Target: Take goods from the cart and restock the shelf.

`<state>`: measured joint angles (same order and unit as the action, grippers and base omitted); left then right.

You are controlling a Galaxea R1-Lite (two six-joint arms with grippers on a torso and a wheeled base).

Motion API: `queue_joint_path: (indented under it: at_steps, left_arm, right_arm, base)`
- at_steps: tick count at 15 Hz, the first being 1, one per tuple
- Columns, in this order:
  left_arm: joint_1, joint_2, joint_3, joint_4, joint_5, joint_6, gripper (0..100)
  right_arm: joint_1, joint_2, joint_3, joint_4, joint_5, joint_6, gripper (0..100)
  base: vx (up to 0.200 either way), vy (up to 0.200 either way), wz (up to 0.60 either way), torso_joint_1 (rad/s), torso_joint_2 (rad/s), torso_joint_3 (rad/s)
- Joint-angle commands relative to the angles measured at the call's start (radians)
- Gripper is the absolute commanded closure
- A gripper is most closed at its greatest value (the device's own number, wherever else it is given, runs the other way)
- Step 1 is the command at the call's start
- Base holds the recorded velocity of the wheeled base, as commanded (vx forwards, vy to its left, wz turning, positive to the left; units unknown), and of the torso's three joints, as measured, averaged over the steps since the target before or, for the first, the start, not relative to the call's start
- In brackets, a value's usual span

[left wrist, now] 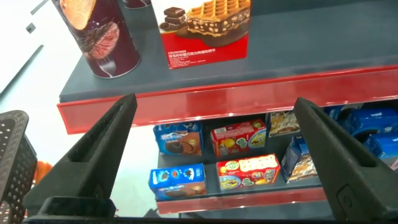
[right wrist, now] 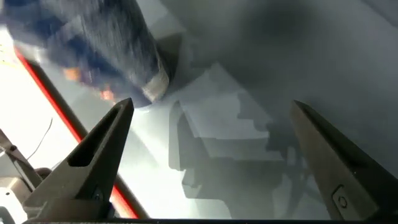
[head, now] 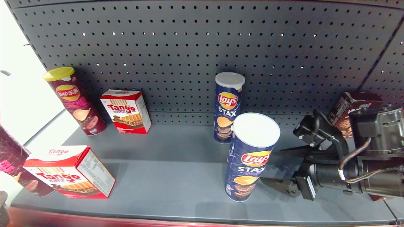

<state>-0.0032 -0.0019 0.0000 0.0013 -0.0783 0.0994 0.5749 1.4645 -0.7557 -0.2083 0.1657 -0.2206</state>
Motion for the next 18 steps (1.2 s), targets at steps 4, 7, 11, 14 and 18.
queue_joint_path:
  at_steps: [4,7,11,14,18]
  left_arm:
    - [0.0,0.002,0.0,0.0,-0.001,-0.001,0]
    - [0.0,0.002,0.0,0.0,-0.001,-0.001,0]
    - [0.0,0.002,0.0,0.0,-0.003,-0.001,0]
    - [0.0,0.002,0.0,0.0,-0.003,-0.001,0]
    - [0.0,0.002,0.0,0.0,-0.003,-0.003,0]
  right_arm:
    - [0.014,0.047,-0.017,0.0,0.0,-0.002,0]
    - [0.016,0.039,-0.017,0.0,-0.011,0.0,0]
    - [-0.026,0.04,-0.031,0.0,-0.011,0.0,0]
    - [-0.004,0.05,-0.05,0.0,-0.011,0.0,0]
    - [0.029,0.066,-0.053,0.0,-0.012,0.0,0]
  base:
    - [0.0,0.0,0.0,0.0,0.0,0.0]
    - [0.0,0.0,0.0,0.0,0.0,0.0]
    - [0.0,0.0,0.0,0.0,0.0,0.0]
    - [0.0,0.0,0.0,0.0,0.0,0.0]
    - [0.0,0.0,0.0,0.0,0.0,0.0]
